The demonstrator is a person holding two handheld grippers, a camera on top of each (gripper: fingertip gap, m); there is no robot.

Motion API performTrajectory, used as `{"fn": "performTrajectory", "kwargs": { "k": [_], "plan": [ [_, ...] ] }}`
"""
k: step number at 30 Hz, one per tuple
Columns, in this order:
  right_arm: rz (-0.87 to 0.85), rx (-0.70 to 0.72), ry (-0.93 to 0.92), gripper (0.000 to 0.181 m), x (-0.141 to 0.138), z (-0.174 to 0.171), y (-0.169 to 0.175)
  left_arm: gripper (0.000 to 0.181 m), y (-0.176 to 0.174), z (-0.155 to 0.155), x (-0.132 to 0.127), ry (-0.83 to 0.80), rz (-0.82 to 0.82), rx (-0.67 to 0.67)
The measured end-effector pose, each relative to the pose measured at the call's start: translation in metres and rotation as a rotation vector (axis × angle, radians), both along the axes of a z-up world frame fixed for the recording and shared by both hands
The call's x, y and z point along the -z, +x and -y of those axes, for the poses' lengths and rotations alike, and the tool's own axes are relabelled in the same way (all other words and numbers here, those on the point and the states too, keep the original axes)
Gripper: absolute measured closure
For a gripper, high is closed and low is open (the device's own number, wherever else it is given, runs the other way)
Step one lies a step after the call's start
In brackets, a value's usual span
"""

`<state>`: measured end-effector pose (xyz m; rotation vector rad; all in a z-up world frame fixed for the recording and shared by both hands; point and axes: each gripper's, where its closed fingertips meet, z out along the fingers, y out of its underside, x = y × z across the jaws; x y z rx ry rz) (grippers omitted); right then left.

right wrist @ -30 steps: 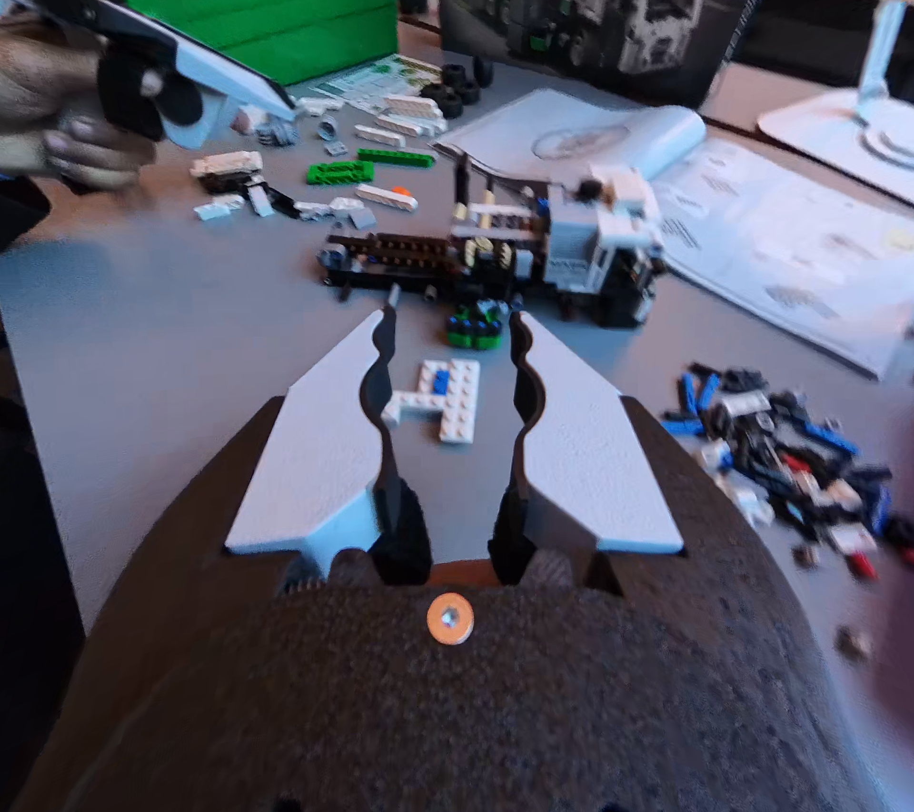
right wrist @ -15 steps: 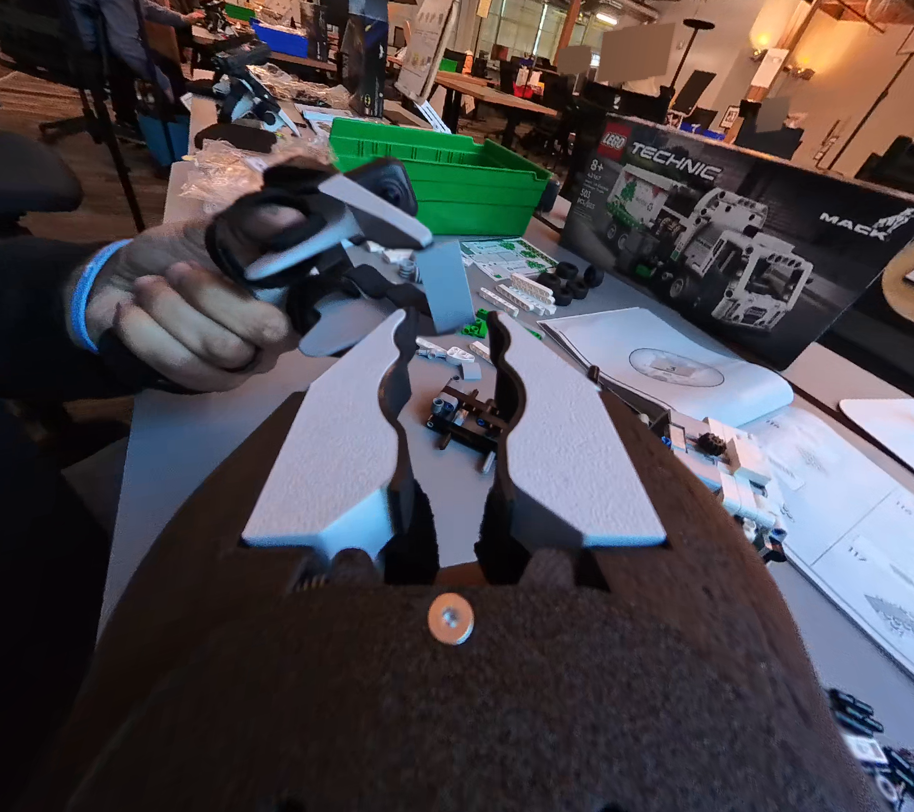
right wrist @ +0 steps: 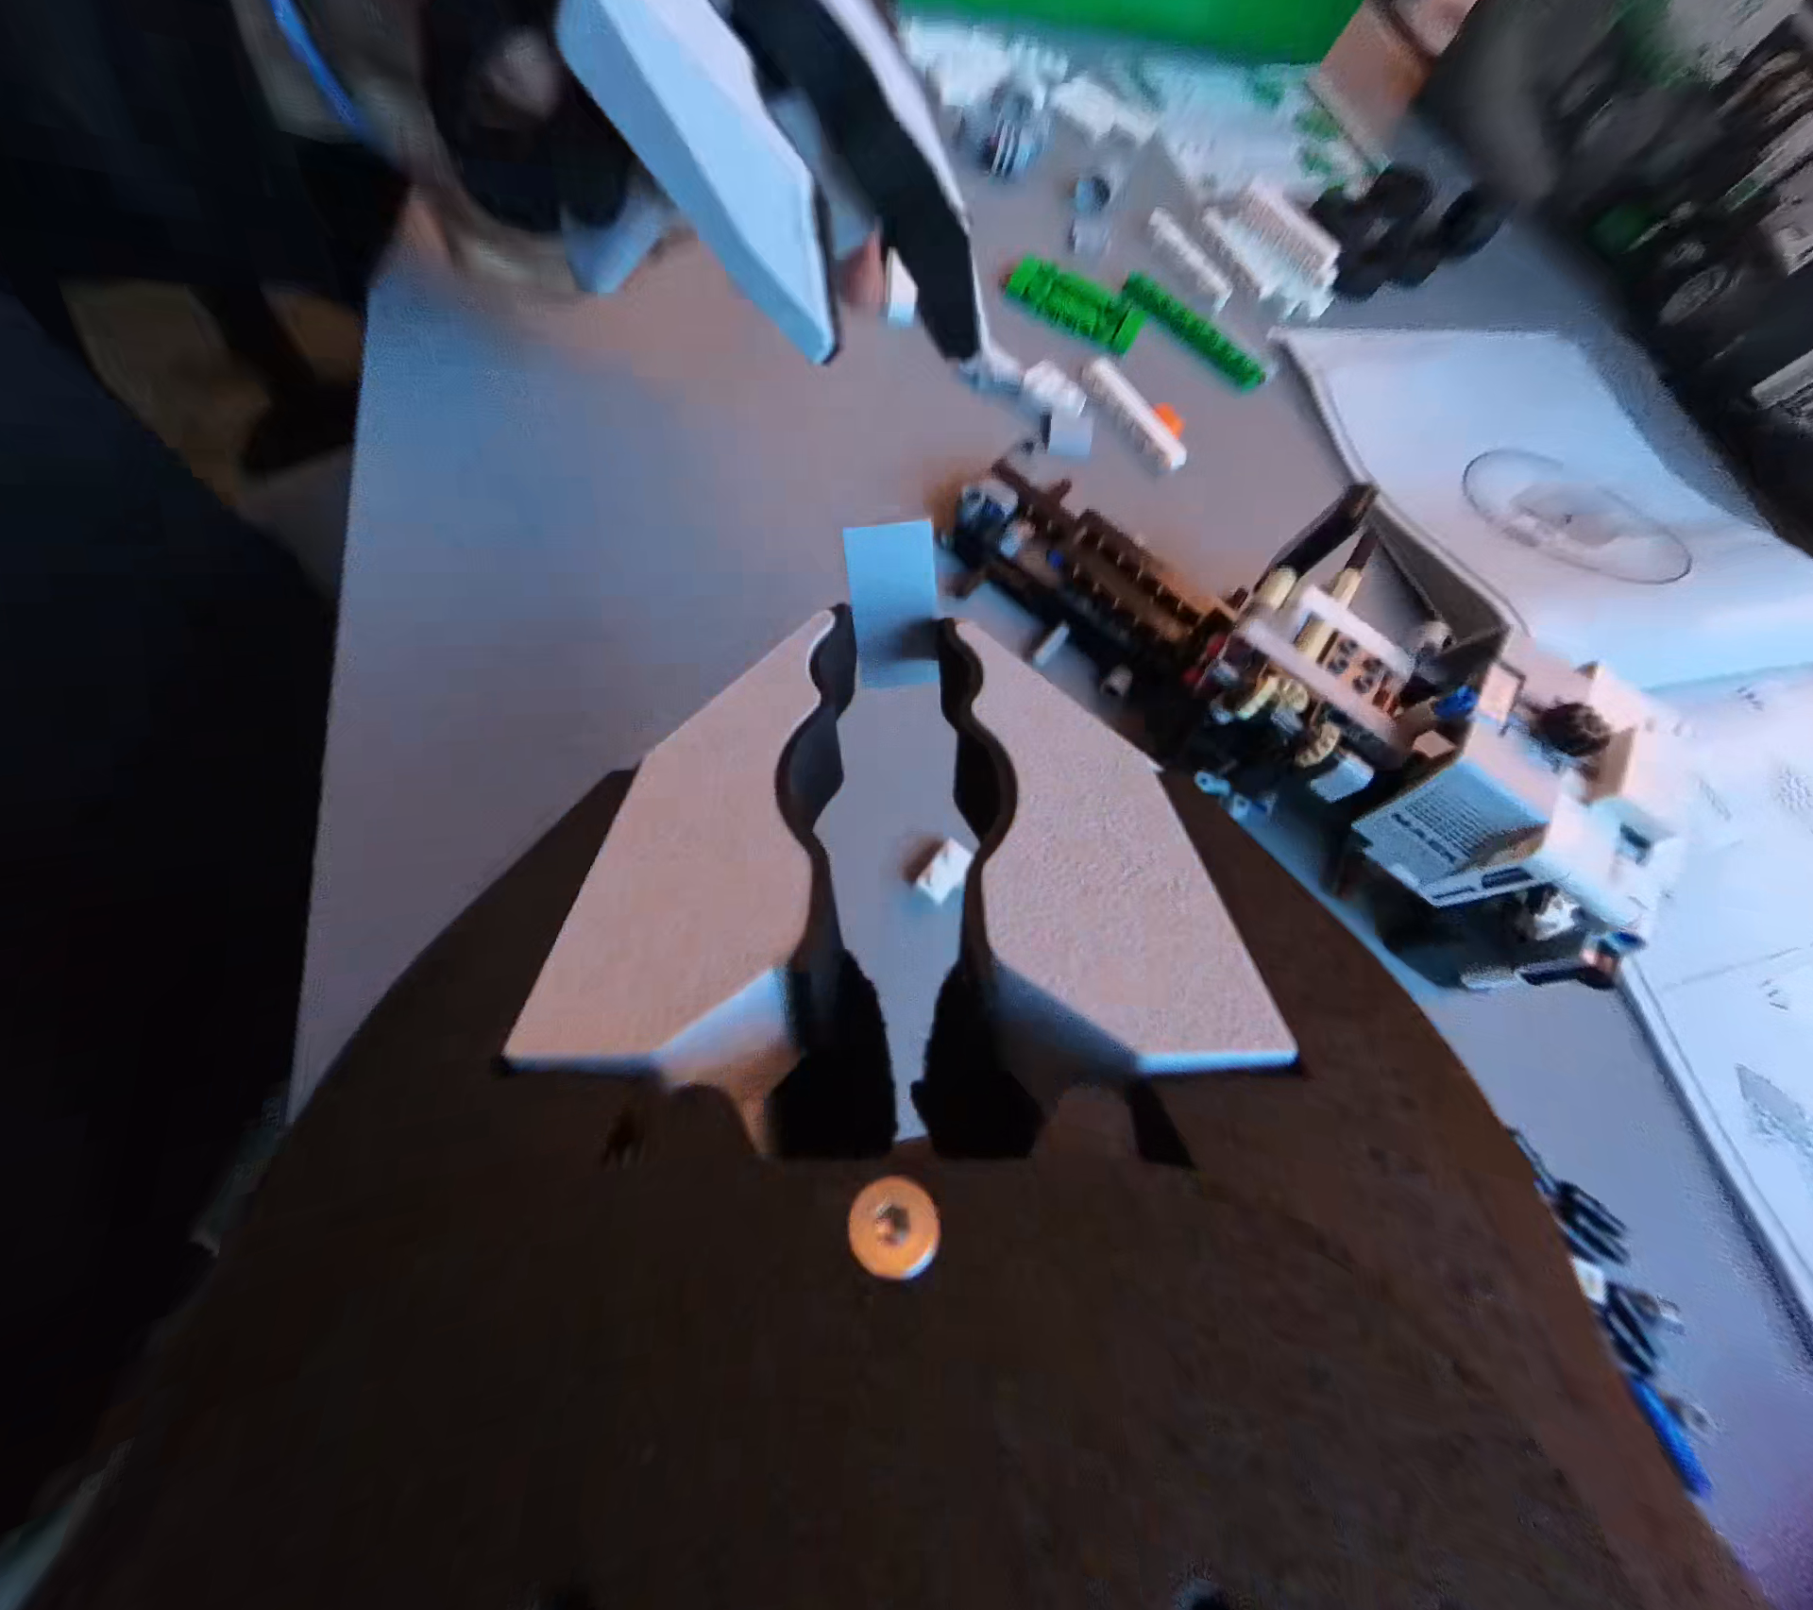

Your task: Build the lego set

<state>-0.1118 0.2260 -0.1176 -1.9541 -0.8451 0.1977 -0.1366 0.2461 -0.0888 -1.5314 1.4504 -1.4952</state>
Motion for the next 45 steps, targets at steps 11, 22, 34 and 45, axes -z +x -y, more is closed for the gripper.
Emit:
{"fn": "performTrajectory", "kwargs": {
  "k": [11, 22, 34, 45],
  "plan": [
    [0.234, -0.134, -0.149, 0.165, 0.032, 0.012, -0.013, 0.157, 0.003, 0.035, 0.045, 0.551, -0.186, 0.299],
    [0.168, -0.138, -0.176, 0.165, 0.034, 0.019, -0.012, 0.166, 0.009, 0.042, 0.053, 0.577, -0.173, 0.35],
    [-0.265, 0.294, -0.221, 0.128, 0.04, 0.022, 0.042, 0.166, 0.017, 0.013, 0.039, 0.454, -0.055, 0.046],
    [-0.135, 0.479, -0.185, 0.128, 0.06, 0.004, 0.06, 0.166, 0.05, 0.003, 0.061, 0.413, -0.187, -0.11]
  ]
}}
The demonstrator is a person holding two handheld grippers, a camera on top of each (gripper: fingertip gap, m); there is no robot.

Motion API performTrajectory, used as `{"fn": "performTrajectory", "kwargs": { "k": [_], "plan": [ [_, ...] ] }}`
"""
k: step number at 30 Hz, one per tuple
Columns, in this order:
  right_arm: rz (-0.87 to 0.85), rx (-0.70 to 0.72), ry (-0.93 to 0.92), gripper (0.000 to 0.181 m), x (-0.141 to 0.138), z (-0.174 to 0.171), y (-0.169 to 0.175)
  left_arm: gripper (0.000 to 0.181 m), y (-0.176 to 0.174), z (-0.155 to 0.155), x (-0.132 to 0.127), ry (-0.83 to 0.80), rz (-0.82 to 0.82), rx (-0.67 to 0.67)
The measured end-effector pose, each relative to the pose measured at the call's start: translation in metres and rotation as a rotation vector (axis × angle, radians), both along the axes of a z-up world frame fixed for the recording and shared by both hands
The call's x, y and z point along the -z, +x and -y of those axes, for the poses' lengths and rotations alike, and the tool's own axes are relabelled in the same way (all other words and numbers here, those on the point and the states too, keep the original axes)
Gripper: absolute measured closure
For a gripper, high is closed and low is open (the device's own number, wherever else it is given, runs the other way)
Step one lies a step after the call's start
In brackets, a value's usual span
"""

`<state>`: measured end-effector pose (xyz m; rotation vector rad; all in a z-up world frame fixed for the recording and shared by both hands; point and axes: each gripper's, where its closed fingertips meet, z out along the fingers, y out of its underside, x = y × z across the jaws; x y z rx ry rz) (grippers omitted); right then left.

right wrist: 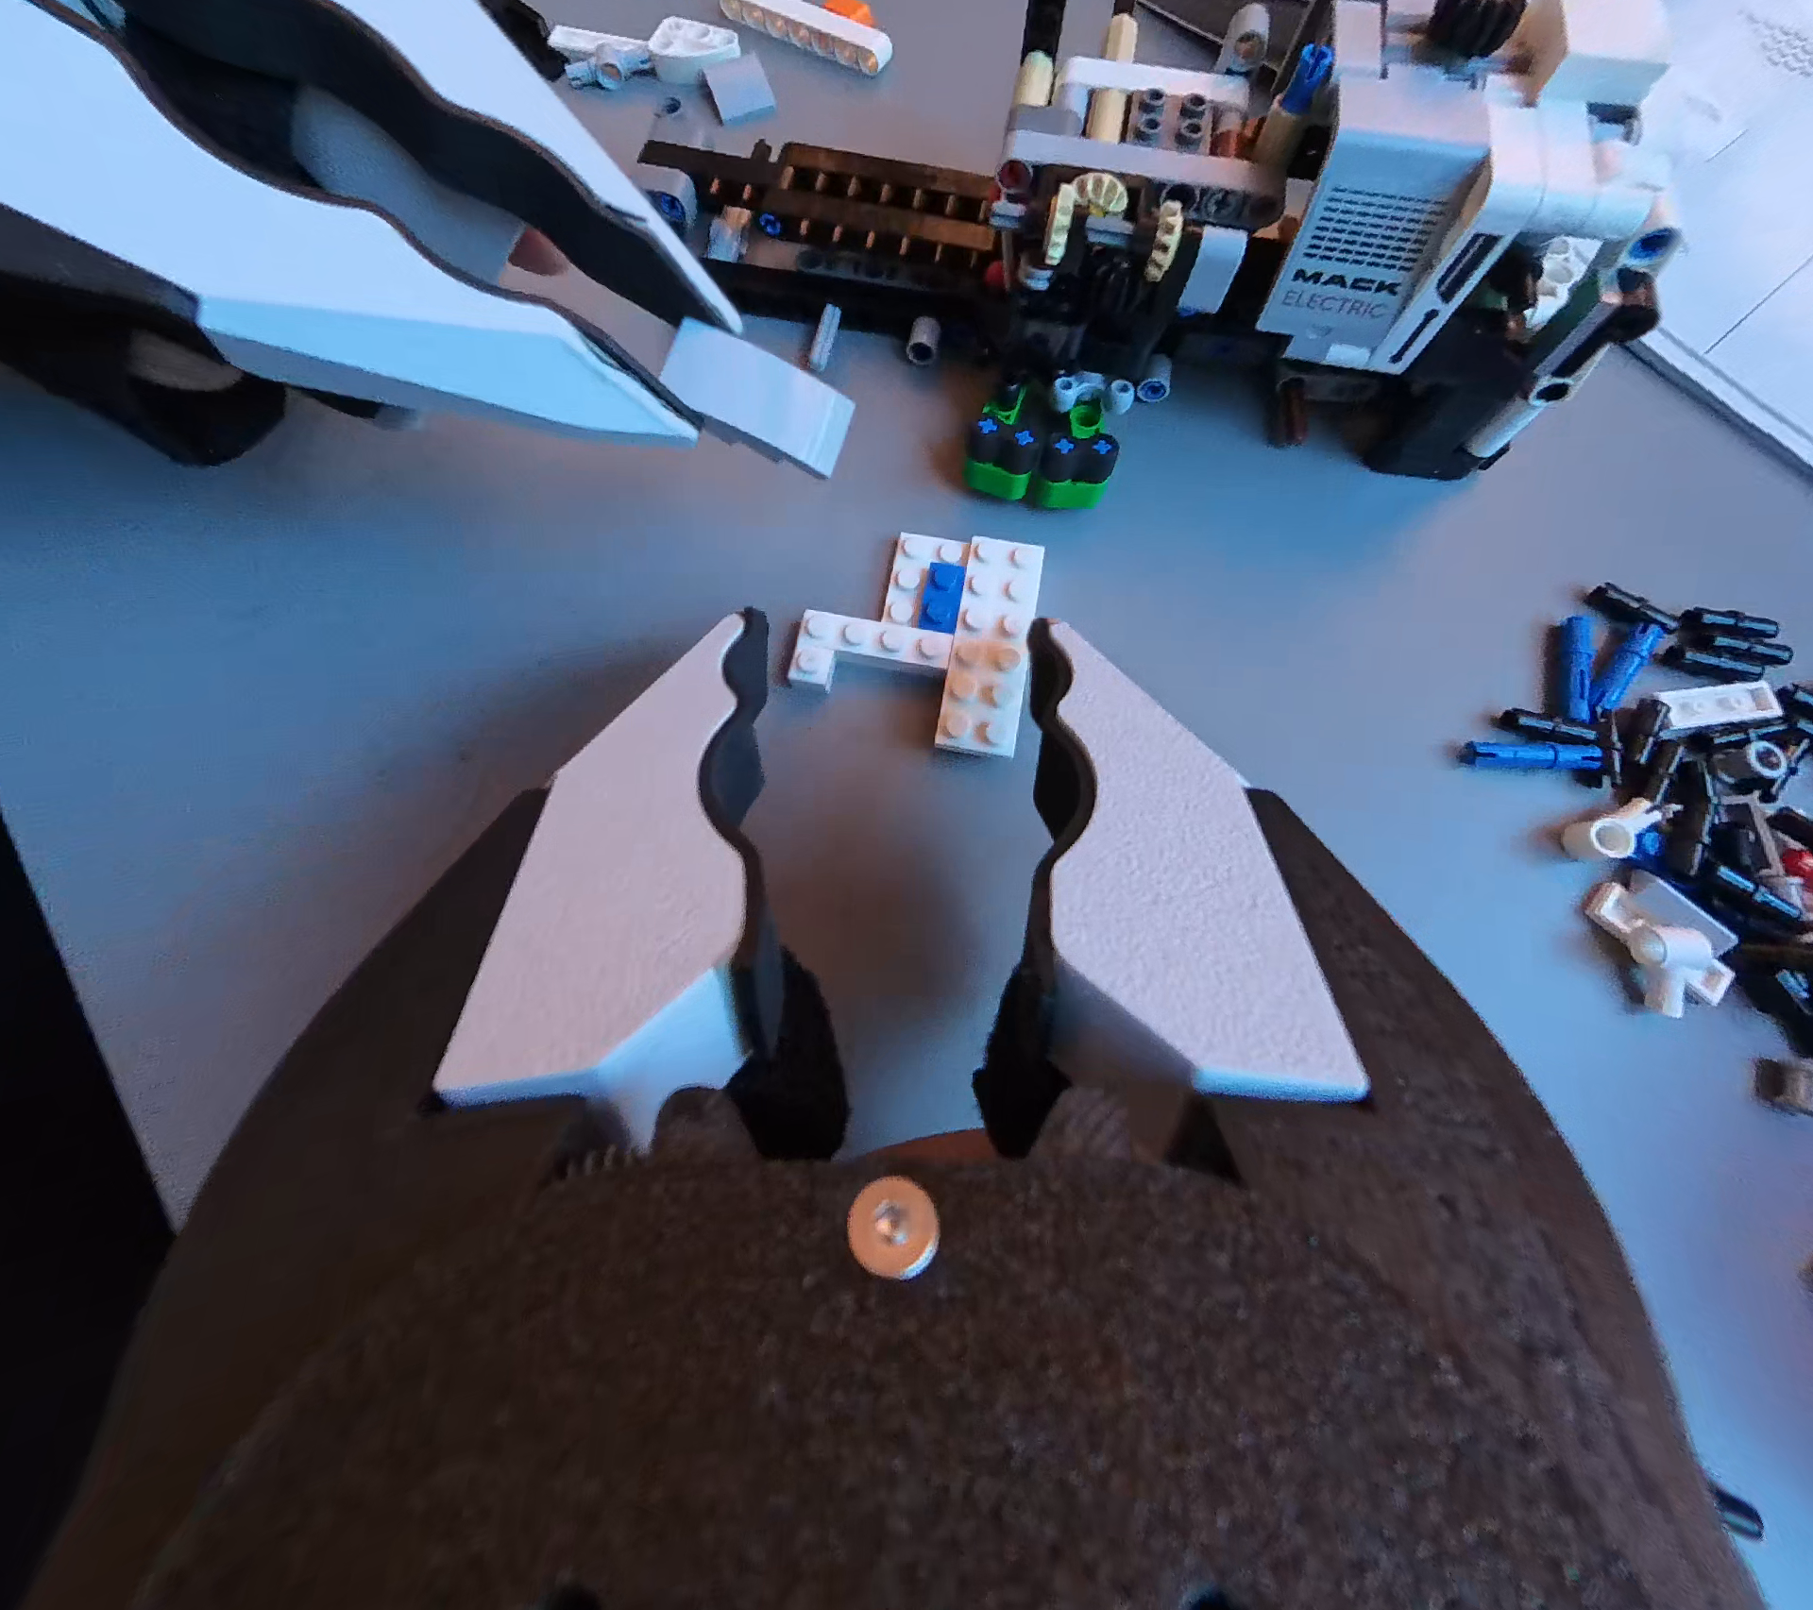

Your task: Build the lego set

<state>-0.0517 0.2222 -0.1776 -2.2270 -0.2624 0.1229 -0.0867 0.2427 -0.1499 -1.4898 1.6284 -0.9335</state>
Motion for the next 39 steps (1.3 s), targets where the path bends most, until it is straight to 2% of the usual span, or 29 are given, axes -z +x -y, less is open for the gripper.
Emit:
{"fn": "performTrajectory", "kwargs": {
  "k": [4, 11, 19, 24, 29, 34, 39],
  "plan": [
    [0.014, 0.019, 0.018, 0.128, -0.002, -0.005, 0.002, 0.166, 0.001, 0.001, 0.0, 0.012, 0.001, 0.013],
    [-0.083, 0.072, -0.015, 0.135, 0.0, -0.005, 0.014, 0.166, -0.005, -0.003, -0.001, 0.059, 0.003, 0.053],
    [-0.127, -0.066, -0.099, 0.142, 0.008, 0.012, -0.021, 0.166, -0.029, -0.003, 0.022, 0.054, -0.139, 0.085],
    [-0.056, -0.075, -0.076, 0.142, 0.008, 0.02, -0.02, 0.166, -0.041, 0.001, 0.028, -0.014, -0.174, 0.094],
    [-0.015, -0.048, -0.079, 0.148, 0.01, 0.018, -0.018, 0.166, -0.047, 0.006, 0.036, 0.024, -0.22, 0.12],
    [0.053, -0.028, -0.067, 0.164, 0.011, 0.015, -0.015, 0.166, -0.053, 0.01, 0.04, 0.048, -0.246, 0.129],
    [0.057, 0.023, -0.05, 0.164, 0.009, 0.014, -0.01, 0.166, -0.056, 0.012, 0.04, 0.032, -0.25, 0.125]
  ]
}}
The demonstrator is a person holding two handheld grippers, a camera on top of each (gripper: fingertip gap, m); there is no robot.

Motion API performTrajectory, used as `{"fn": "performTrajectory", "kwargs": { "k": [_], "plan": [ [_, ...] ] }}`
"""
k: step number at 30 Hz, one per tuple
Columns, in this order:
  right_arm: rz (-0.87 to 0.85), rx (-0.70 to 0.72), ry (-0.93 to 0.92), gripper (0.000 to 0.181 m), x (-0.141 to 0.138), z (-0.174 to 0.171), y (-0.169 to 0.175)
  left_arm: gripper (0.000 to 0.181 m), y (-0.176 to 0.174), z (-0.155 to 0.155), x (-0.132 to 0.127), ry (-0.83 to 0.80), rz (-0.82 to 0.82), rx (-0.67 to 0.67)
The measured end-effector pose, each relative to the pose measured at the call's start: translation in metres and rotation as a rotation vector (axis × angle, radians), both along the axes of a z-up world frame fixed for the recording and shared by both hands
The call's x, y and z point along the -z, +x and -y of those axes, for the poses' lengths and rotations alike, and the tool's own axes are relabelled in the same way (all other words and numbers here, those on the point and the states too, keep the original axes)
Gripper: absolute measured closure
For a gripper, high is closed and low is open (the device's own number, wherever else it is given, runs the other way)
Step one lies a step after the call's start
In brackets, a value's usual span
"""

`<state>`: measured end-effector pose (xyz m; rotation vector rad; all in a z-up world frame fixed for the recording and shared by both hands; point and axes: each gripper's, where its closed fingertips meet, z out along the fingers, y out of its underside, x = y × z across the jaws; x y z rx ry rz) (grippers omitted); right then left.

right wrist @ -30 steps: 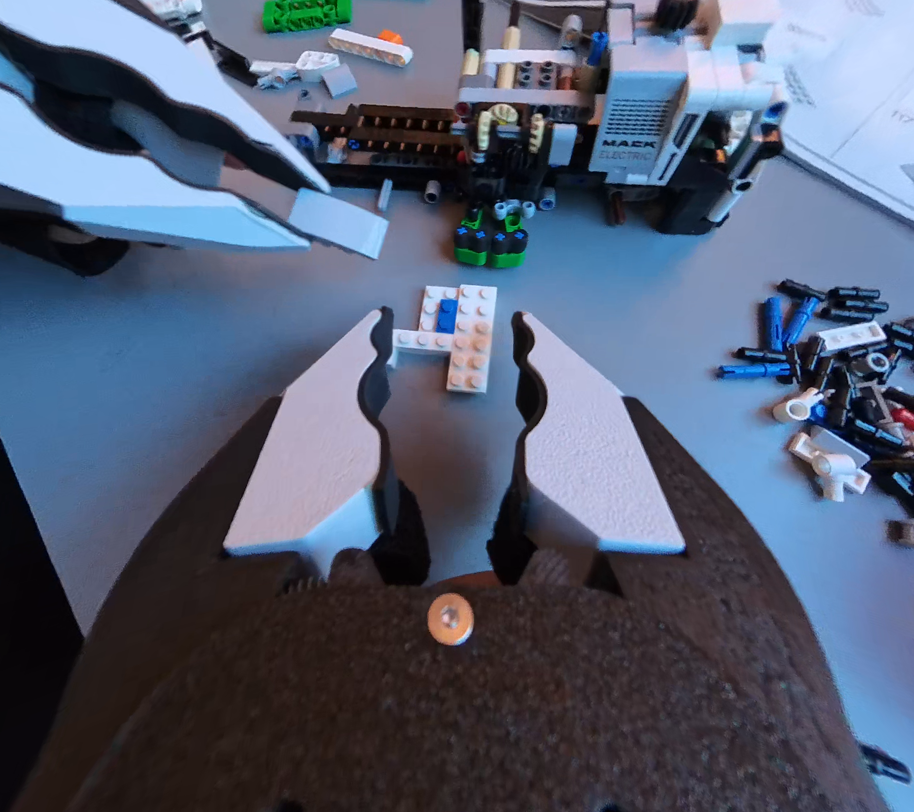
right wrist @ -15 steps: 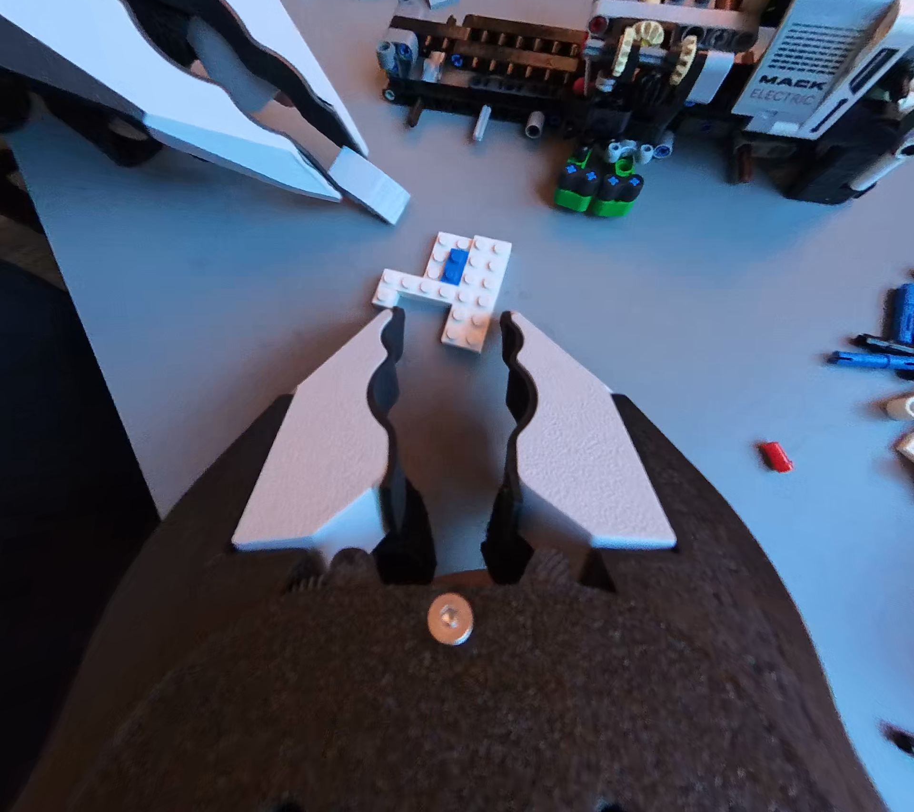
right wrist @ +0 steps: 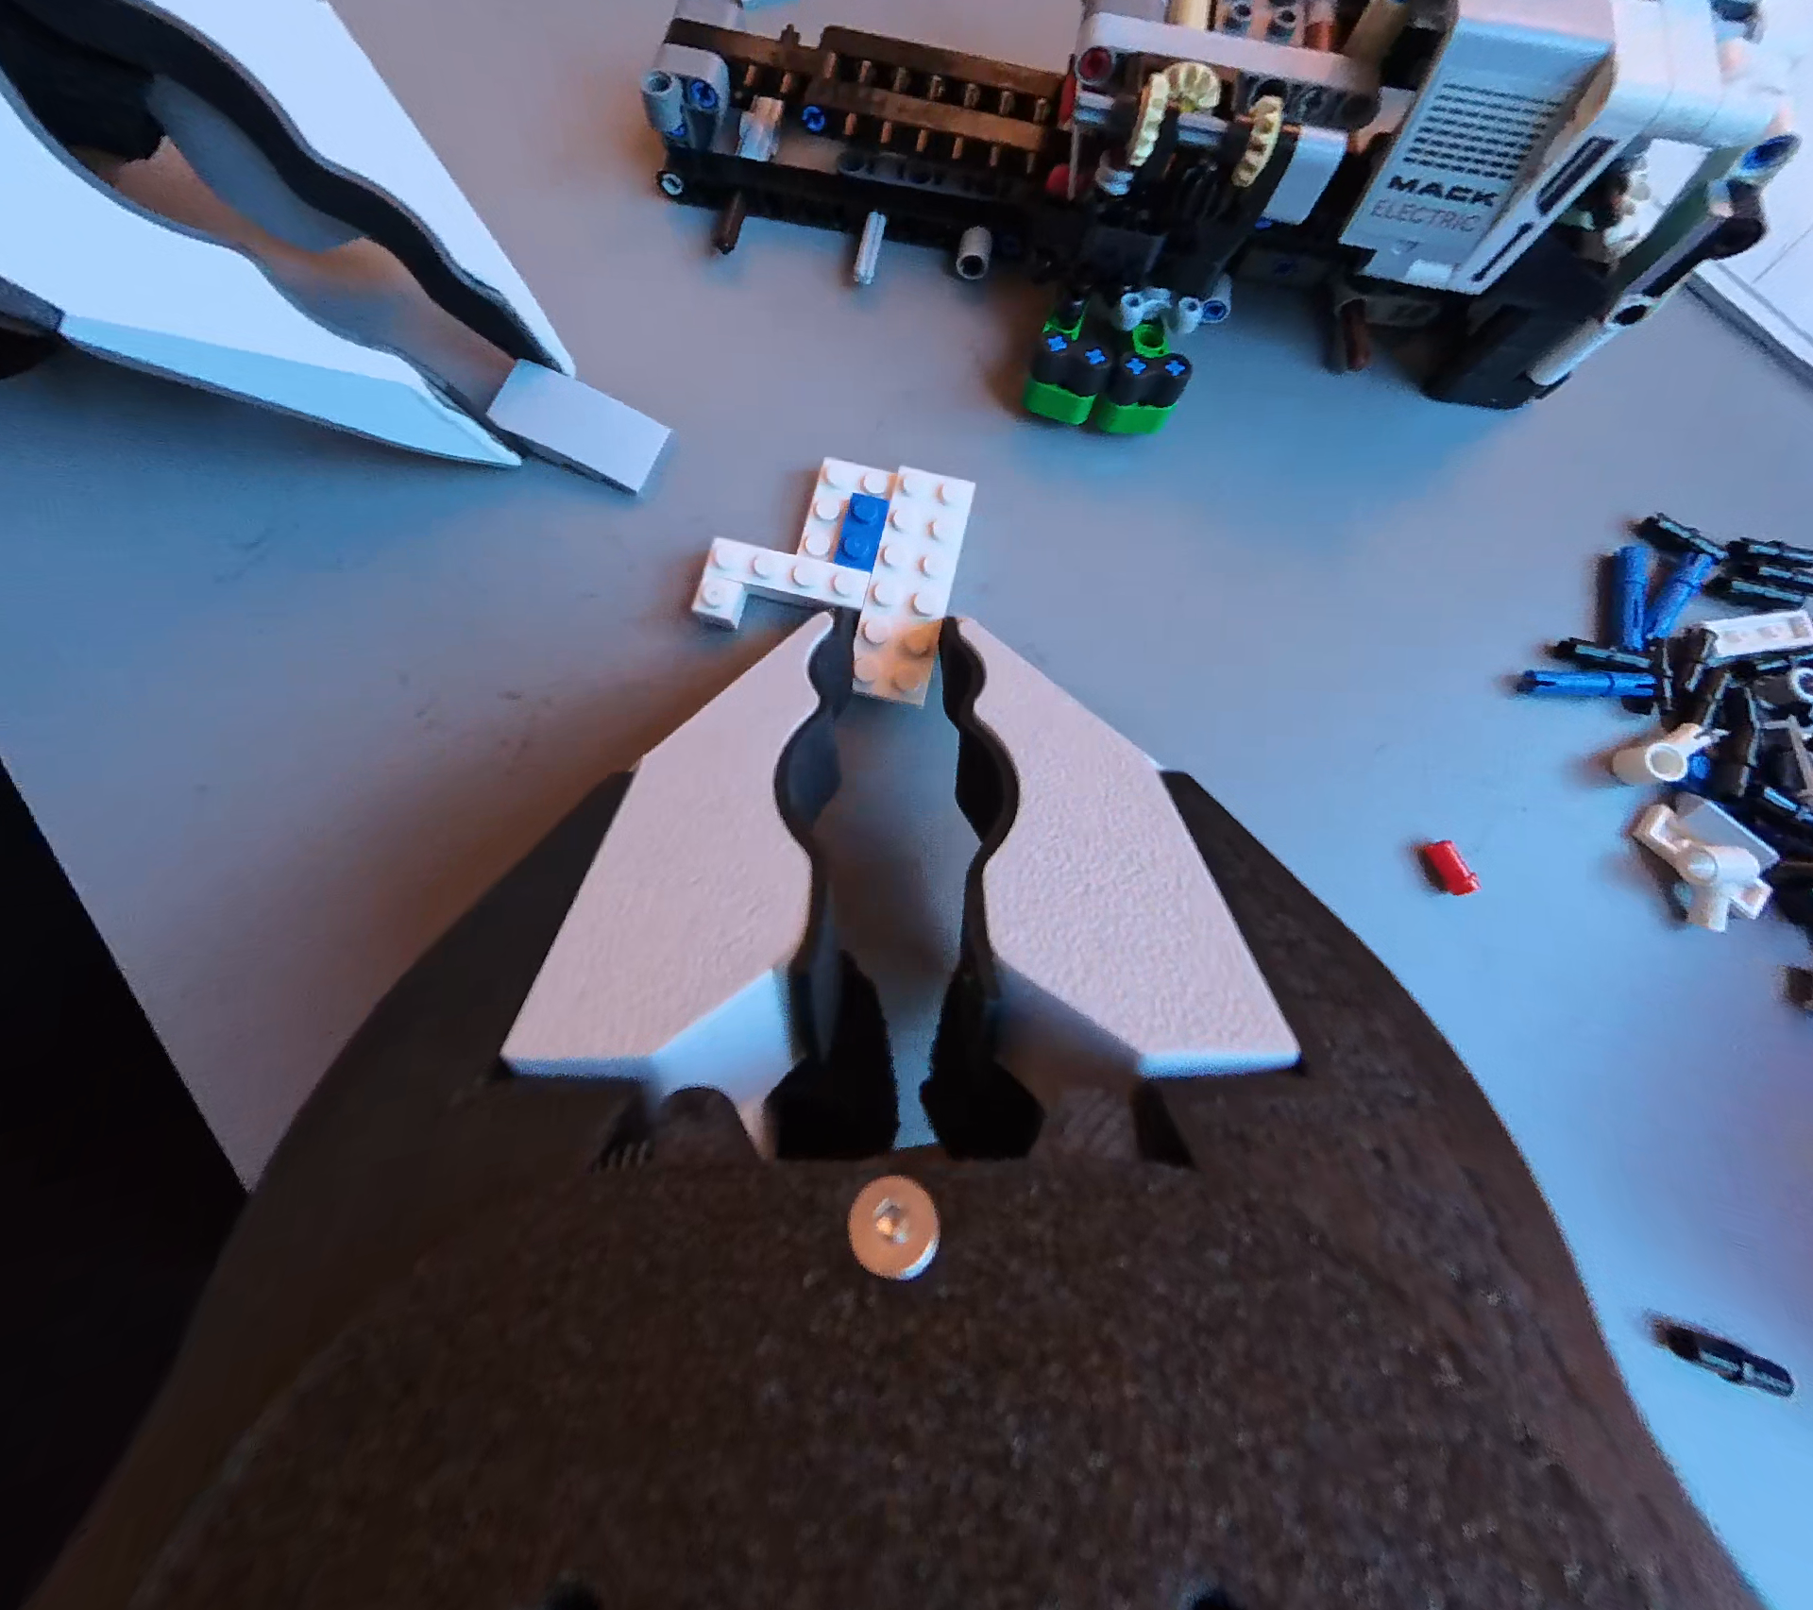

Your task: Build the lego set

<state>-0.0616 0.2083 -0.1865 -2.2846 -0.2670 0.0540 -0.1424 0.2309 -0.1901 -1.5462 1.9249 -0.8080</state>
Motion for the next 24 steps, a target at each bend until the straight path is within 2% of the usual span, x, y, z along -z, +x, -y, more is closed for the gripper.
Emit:
{"fn": "performTrajectory", "kwargs": {
  "k": [4, 16, 21, 24],
  "plan": [
    [-0.058, -0.008, 0.025, 0.164, -0.005, 0.002, -0.006, 0.166, -0.004, 0.001, 0.0, -0.038, -0.013, -0.018],
    [-0.046, -0.037, 0.021, 0.164, -0.004, 0.005, -0.012, 0.165, -0.021, 0.011, 0.001, -0.085, -0.045, -0.005],
    [-0.045, -0.039, 0.024, 0.165, -0.005, 0.005, -0.014, 0.157, -0.023, 0.008, -0.001, -0.08, -0.048, -0.019],
    [-0.043, -0.032, 0.046, 0.164, -0.01, 0.002, -0.016, 0.151, -0.024, 0.006, -0.011, -0.109, -0.023, -0.027]
  ]
}}
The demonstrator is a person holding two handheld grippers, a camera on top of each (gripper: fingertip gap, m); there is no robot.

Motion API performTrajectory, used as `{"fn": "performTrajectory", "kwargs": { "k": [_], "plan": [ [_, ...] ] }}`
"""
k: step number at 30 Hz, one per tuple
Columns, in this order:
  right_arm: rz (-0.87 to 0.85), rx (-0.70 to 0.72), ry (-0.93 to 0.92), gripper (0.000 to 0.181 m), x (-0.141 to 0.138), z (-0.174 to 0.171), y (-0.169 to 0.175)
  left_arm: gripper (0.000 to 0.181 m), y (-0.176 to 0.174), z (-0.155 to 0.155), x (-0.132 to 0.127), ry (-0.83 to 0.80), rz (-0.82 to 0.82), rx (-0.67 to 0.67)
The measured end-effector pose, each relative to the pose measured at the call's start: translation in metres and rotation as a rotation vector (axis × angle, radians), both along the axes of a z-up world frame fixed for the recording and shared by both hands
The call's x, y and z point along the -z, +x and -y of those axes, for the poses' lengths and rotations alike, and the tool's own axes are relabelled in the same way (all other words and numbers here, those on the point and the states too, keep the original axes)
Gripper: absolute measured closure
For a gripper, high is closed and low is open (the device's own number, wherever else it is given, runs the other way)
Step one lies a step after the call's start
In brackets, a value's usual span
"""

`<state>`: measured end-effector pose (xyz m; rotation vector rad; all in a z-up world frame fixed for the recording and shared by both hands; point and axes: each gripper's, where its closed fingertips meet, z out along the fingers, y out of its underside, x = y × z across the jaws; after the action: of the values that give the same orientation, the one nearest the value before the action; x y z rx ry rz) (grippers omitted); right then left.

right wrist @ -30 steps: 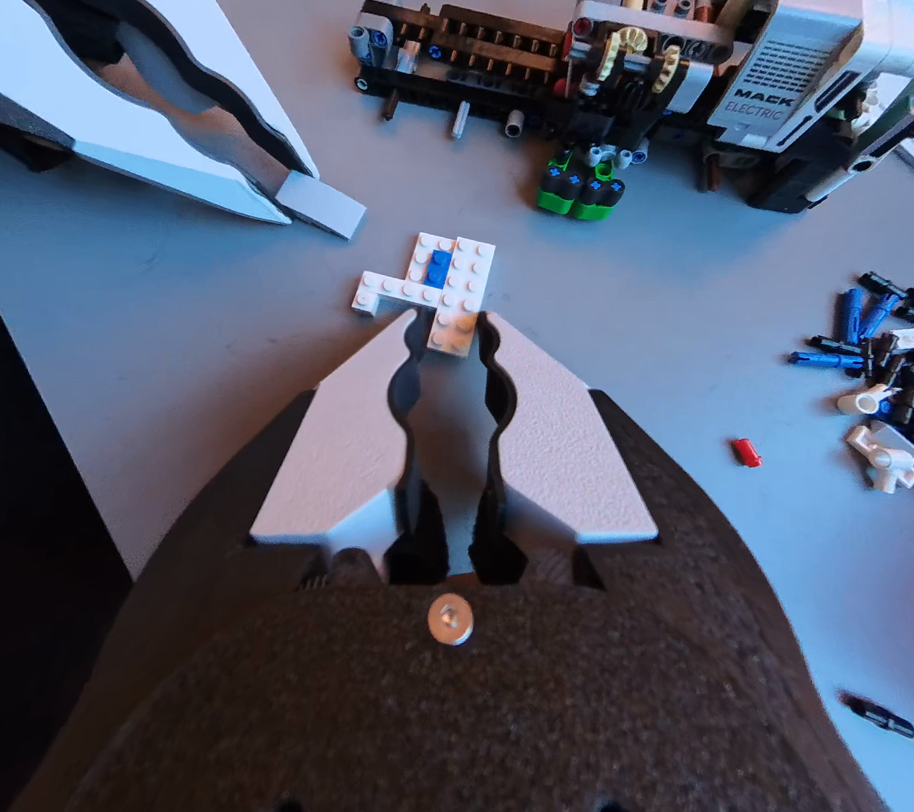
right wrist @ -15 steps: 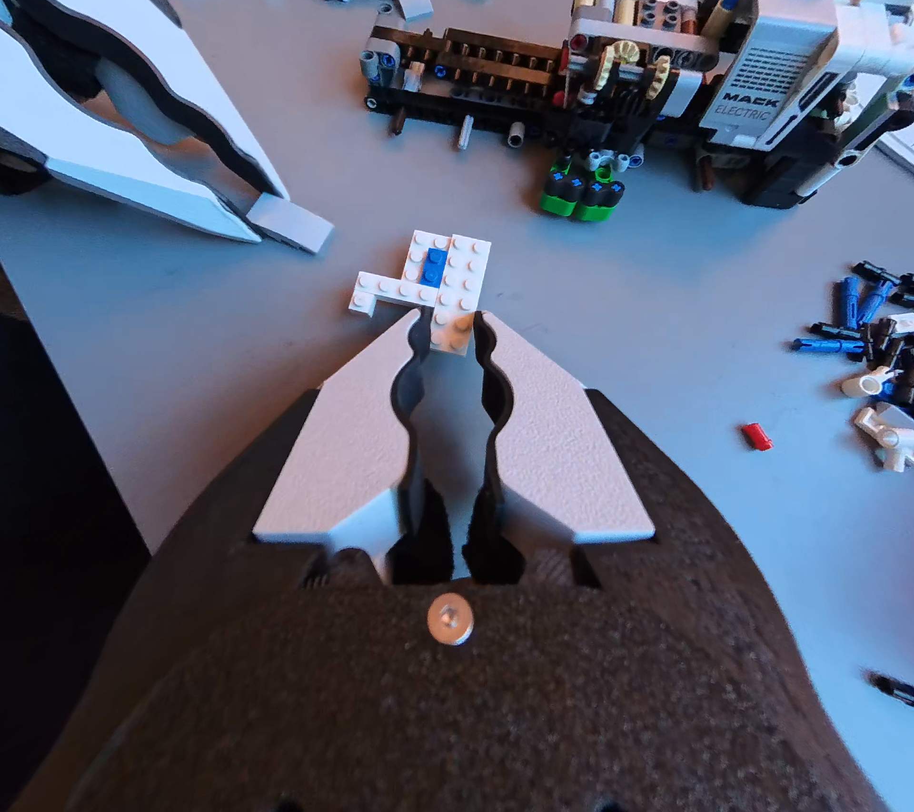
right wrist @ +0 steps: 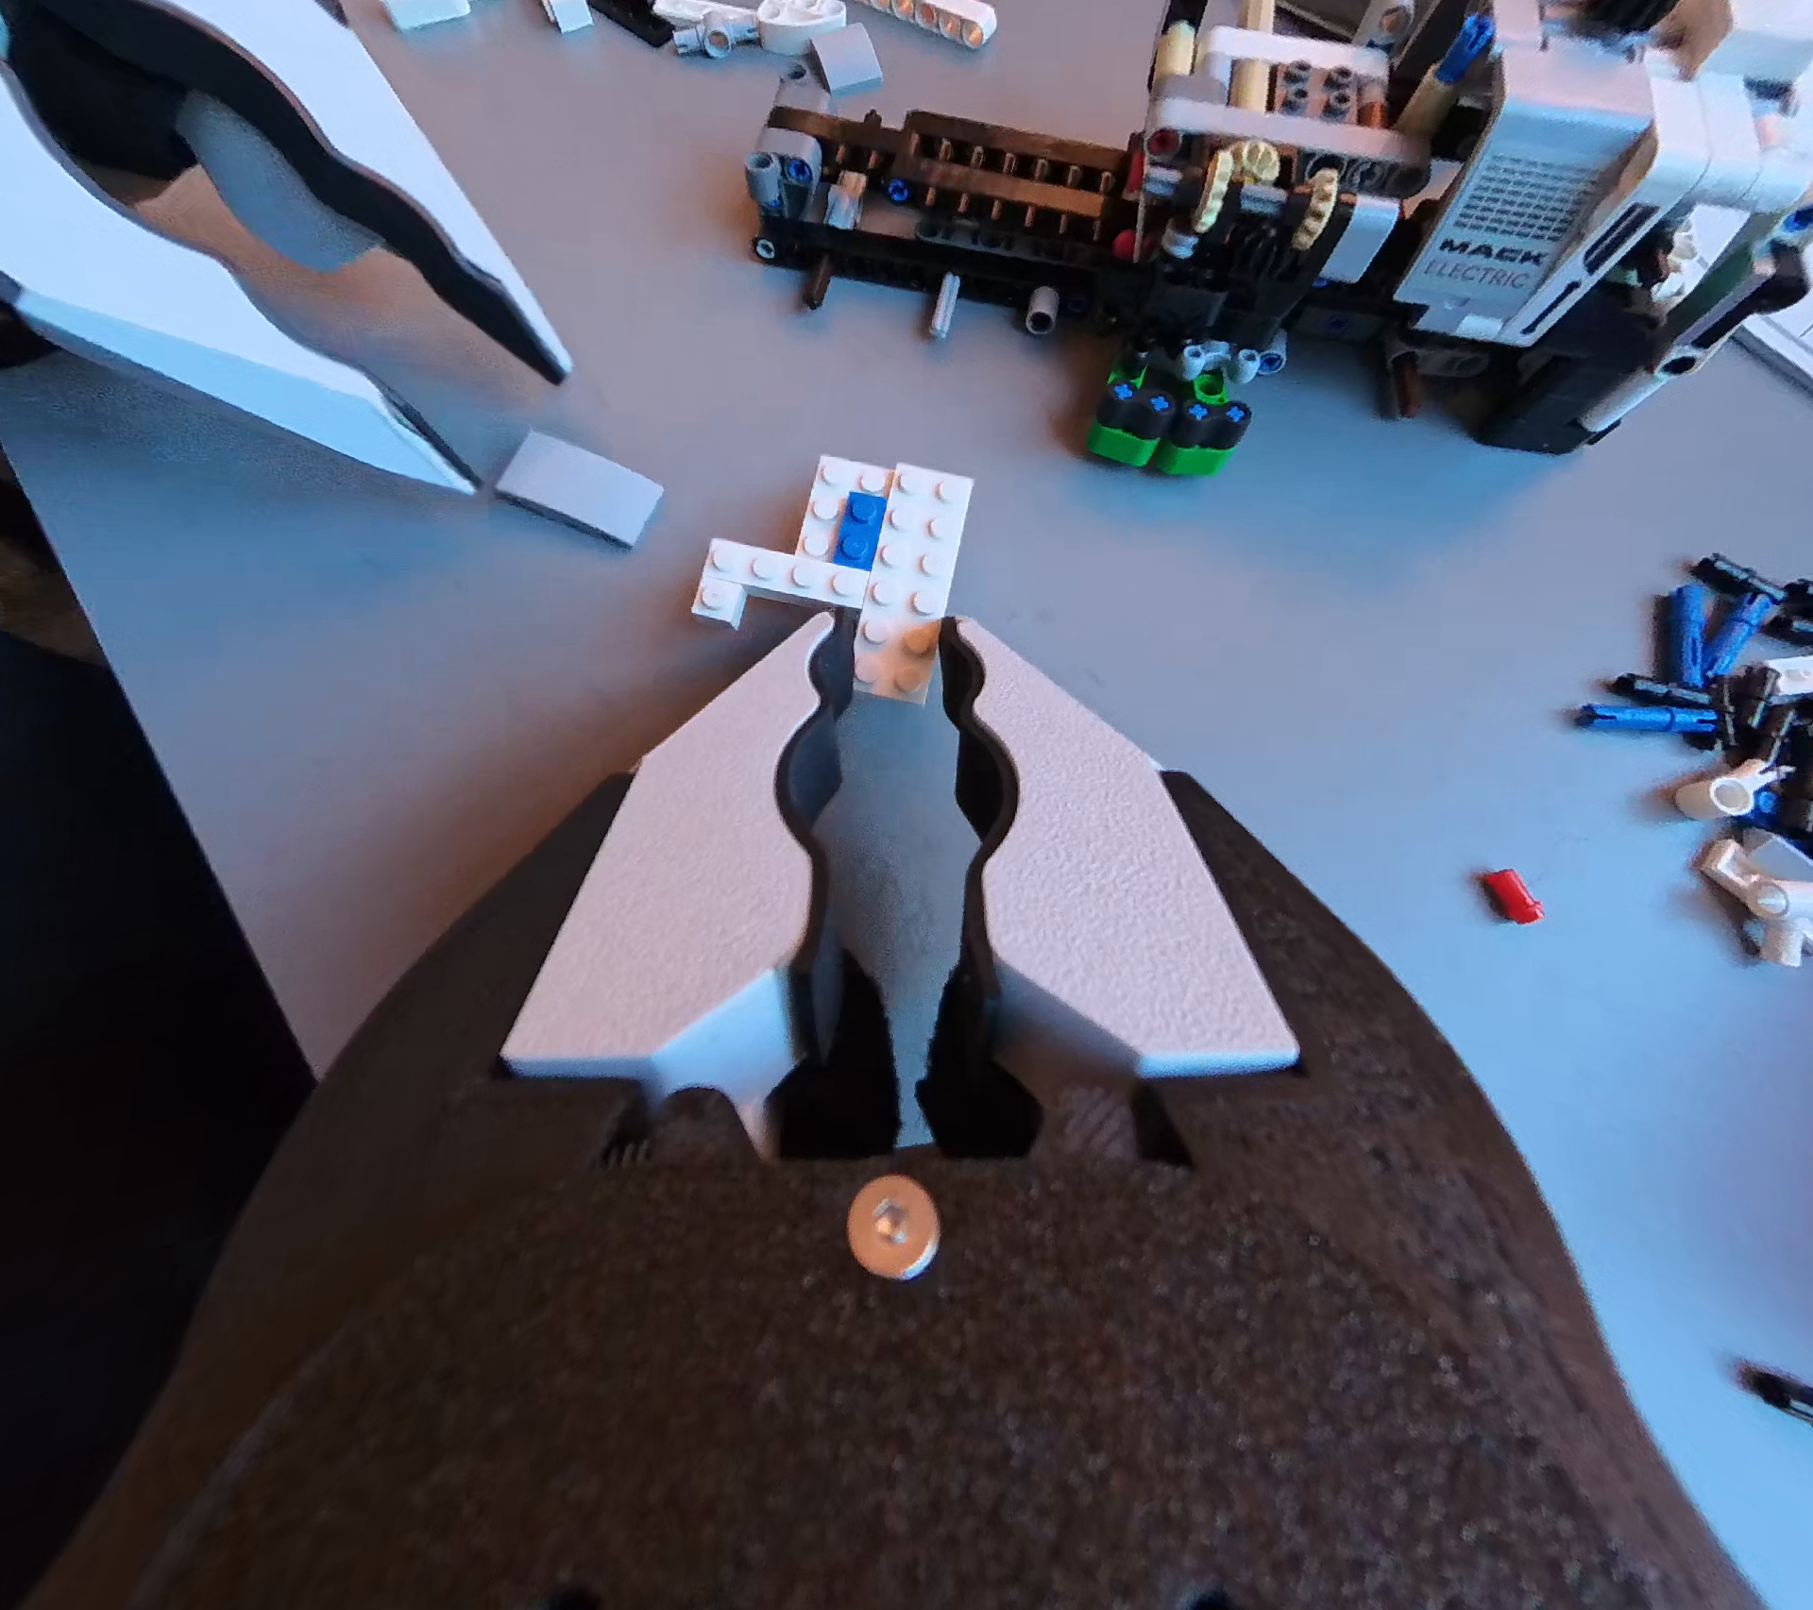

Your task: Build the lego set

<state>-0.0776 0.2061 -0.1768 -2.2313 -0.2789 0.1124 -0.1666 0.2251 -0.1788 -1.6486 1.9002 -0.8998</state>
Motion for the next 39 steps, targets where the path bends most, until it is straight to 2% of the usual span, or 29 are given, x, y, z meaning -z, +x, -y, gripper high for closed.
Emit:
{"fn": "performTrajectory", "kwargs": {
  "k": [5, 8, 11, 13, 17, 19, 21, 24, 26, 29, 33, 39],
  "plan": [
    [-0.028, 0.027, 0.06, 0.164, -0.018, -0.007, -0.005, 0.148, 0.019, 0.005, -0.033, -0.051, 0.148, -0.022],
    [-0.024, 0.023, 0.117, 0.164, -0.032, -0.011, -0.012, 0.149, 0.036, 0.01, -0.036, -0.062, 0.186, -0.038],
    [0.043, 0.033, 0.168, 0.165, -0.041, -0.012, -0.01, 0.155, 0.046, 0.011, -0.04, -0.203, 0.217, -0.064],
    [0.064, 0.025, 0.211, 0.165, -0.047, -0.011, -0.011, 0.161, 0.05, 0.015, -0.049, -0.359, 0.257, -0.07],
    [0.008, 0.016, 0.247, 0.164, -0.054, -0.008, -0.012, 0.169, 0.052, 0.02, -0.057, -0.534, 0.276, -0.048],
    [-0.06, -0.026, 0.254, 0.164, -0.056, -0.004, -0.015, 0.172, 0.05, 0.02, -0.059, -0.594, 0.272, -0.031],
    [-0.198, -0.103, 0.263, 0.164, -0.063, 0.002, -0.019, 0.172, 0.046, 0.021, -0.062, -0.642, 0.268, 0.0],
    [-0.492, -0.211, 0.21, 0.152, -0.072, 0.008, -0.02, 0.172, 0.04, 0.023, -0.063, -0.596, 0.259, 0.065],
    [-0.685, -0.315, 0.145, 0.151, -0.077, 0.012, -0.025, 0.173, 0.037, 0.027, -0.068, -0.573, 0.267, 0.123],
    [-0.836, -0.428, 0.092, 0.153, -0.079, 0.013, -0.033, 0.173, 0.034, 0.034, -0.072, -0.548, 0.266, 0.19],
    [-0.929, -0.459, 0.112, 0.172, -0.084, 0.009, -0.034, 0.173, 0.033, 0.037, -0.072, -0.498, 0.264, 0.2],
    [-0.949, -0.463, 0.116, 0.172, -0.08, 0.012, -0.035, 0.173, 0.033, 0.041, -0.069, -0.483, 0.262, 0.186]
  ]
}}
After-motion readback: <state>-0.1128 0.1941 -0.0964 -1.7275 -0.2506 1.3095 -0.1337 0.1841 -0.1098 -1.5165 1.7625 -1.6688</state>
